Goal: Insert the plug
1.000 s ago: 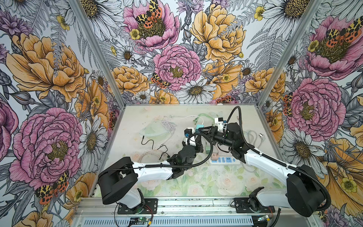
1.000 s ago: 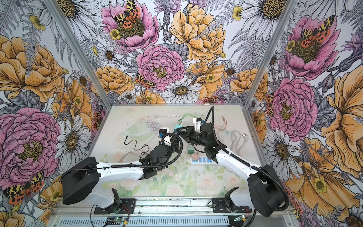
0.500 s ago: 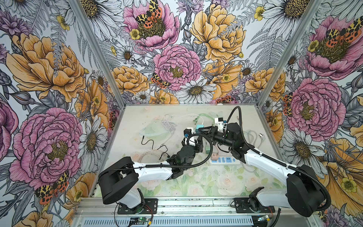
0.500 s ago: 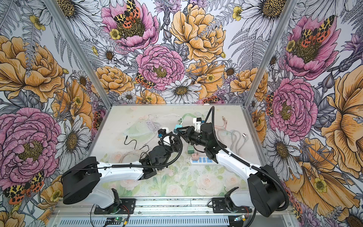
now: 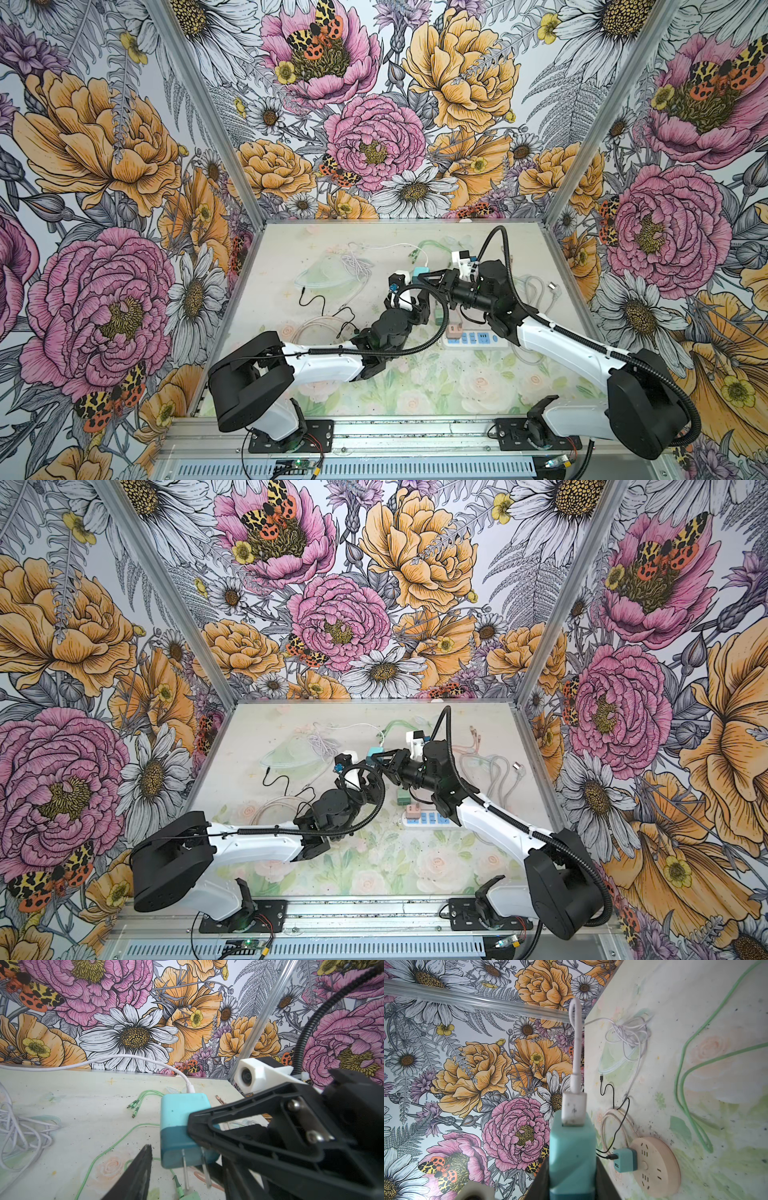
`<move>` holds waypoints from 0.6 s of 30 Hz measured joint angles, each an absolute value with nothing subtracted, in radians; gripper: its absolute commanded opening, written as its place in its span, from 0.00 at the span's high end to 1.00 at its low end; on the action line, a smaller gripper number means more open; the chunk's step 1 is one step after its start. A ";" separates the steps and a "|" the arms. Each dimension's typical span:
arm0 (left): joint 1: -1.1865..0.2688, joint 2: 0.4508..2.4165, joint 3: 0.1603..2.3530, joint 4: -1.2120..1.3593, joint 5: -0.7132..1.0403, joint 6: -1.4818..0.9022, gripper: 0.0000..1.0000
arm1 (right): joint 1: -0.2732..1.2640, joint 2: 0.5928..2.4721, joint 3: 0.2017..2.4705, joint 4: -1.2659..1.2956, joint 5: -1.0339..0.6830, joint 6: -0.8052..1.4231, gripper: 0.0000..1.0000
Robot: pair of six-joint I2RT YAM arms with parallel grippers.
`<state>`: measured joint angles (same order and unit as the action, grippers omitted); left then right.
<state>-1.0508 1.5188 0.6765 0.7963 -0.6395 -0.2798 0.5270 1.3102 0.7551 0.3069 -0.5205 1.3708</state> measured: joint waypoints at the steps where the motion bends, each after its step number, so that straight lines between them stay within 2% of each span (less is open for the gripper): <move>1: -1.051 1.528 0.677 0.815 -0.642 -0.280 0.47 | 0.527 1.309 0.755 0.308 -0.516 1.371 1.00; 10: -1.069 1.645 0.677 1.039 -0.706 -0.262 0.57 | 0.527 1.309 0.755 0.304 -0.483 1.367 1.00; 18: -1.071 1.657 0.677 1.078 -0.718 -0.236 0.60 | 0.527 1.309 0.754 0.318 -0.482 1.364 1.00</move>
